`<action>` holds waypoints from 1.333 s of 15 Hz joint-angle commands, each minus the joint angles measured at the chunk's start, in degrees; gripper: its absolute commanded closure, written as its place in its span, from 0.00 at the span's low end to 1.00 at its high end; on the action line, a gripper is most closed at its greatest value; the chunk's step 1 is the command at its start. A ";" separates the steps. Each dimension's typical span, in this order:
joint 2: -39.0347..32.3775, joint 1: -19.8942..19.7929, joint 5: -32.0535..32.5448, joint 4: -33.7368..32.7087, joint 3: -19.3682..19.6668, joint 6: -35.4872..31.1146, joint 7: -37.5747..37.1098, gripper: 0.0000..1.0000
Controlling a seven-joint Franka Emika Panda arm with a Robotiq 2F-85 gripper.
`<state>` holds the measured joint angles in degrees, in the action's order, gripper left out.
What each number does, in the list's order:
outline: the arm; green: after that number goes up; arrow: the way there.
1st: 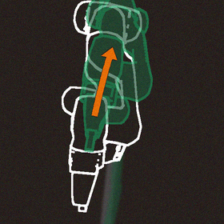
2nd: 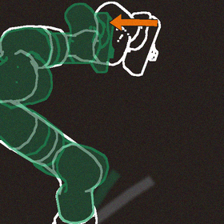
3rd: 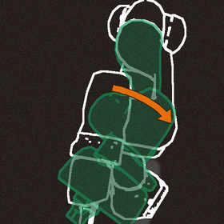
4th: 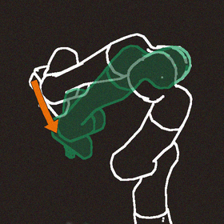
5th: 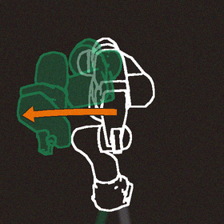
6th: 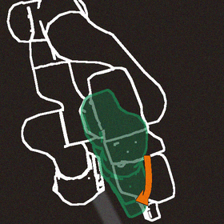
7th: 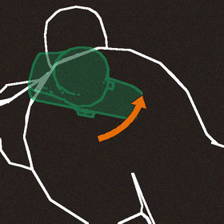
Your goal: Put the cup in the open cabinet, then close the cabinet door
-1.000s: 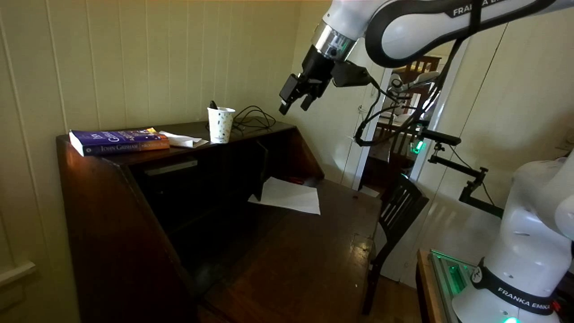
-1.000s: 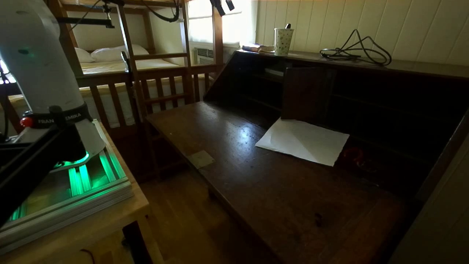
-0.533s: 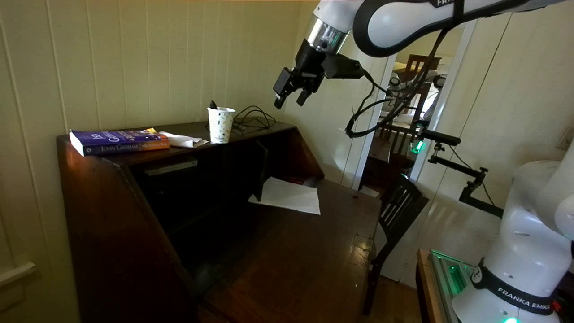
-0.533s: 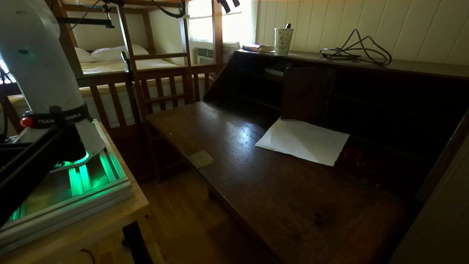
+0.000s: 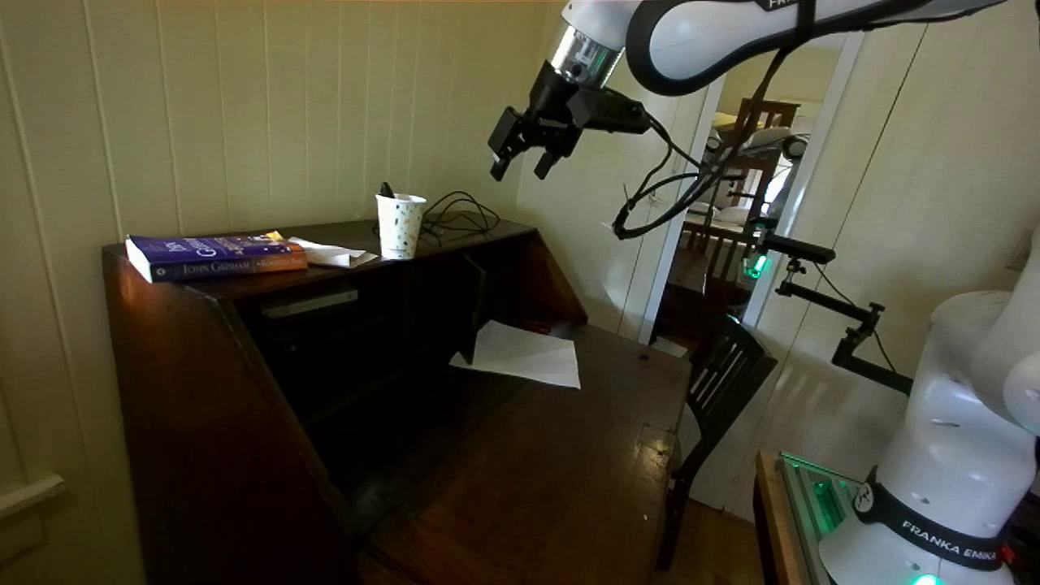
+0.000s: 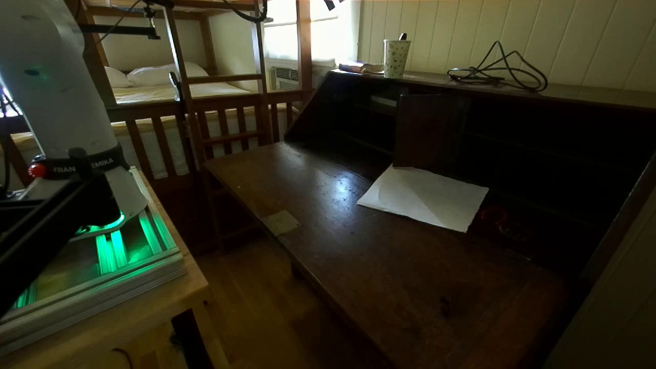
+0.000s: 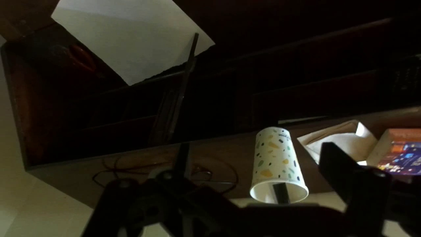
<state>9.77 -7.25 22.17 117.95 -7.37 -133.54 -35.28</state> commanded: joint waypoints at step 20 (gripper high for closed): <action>-18.14 3.06 -16.99 -21.18 6.37 -0.09 43.75 0.00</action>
<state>-6.57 -4.16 10.82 98.61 -1.44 -132.94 -2.72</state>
